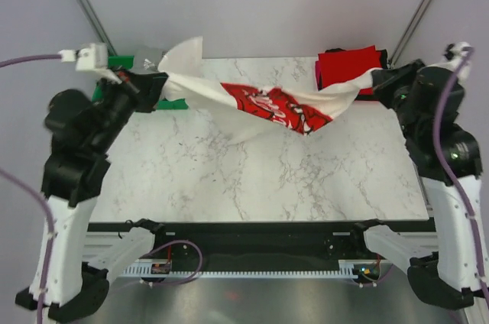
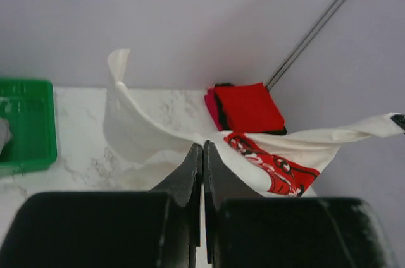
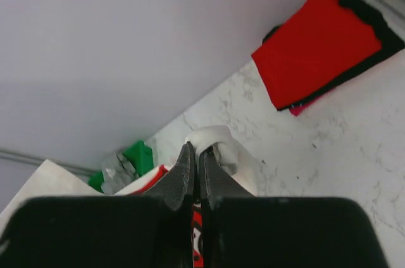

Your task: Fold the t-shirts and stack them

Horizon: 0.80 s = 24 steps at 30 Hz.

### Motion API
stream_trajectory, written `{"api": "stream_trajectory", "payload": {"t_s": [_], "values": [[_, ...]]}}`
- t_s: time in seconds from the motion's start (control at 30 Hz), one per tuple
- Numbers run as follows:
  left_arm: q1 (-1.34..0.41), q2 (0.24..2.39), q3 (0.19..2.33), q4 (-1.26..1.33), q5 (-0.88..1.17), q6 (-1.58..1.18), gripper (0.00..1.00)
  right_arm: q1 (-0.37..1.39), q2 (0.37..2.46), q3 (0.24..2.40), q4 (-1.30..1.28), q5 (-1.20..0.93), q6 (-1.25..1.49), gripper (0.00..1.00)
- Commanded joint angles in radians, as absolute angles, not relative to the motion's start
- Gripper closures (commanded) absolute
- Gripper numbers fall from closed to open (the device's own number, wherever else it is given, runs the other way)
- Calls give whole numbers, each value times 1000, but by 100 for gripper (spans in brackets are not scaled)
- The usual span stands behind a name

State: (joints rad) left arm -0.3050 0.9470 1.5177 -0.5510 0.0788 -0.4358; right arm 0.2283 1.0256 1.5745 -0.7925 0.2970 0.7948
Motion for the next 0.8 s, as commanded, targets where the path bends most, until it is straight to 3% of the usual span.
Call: {"api": "stream_trajectory", "payload": {"t_s": [0.0,0.13,0.27,0.3,0.33,0.37,0.43,0.5,0.63,0.77], "values": [[-305,866,1575,-664,40,-351,98,222,982,1752,-998,569,752,100],[-305,760,1563,-654,15,-336,98,222,905,1760,-1029,659,796,100],[-305,612,1344,-621,-31,-382,98,224,742,1475,-1032,660,946,98],[-305,585,1225,-629,-34,-435,93,224,709,1397,-1031,641,980,89],[-305,556,1156,-630,-22,-463,81,224,681,1236,-1029,594,1059,78],[-305,490,1088,-638,-18,-494,45,225,625,1153,-1026,577,1101,39],[-305,395,915,-714,-44,-627,7,224,559,936,-1014,540,1211,2],[-305,326,791,-768,-83,-734,0,224,526,808,-990,511,1239,2],[-305,167,697,-815,-153,-807,3,224,462,733,-888,509,1203,6],[-305,233,684,-726,-193,-782,6,224,565,722,-637,351,973,12]]}}
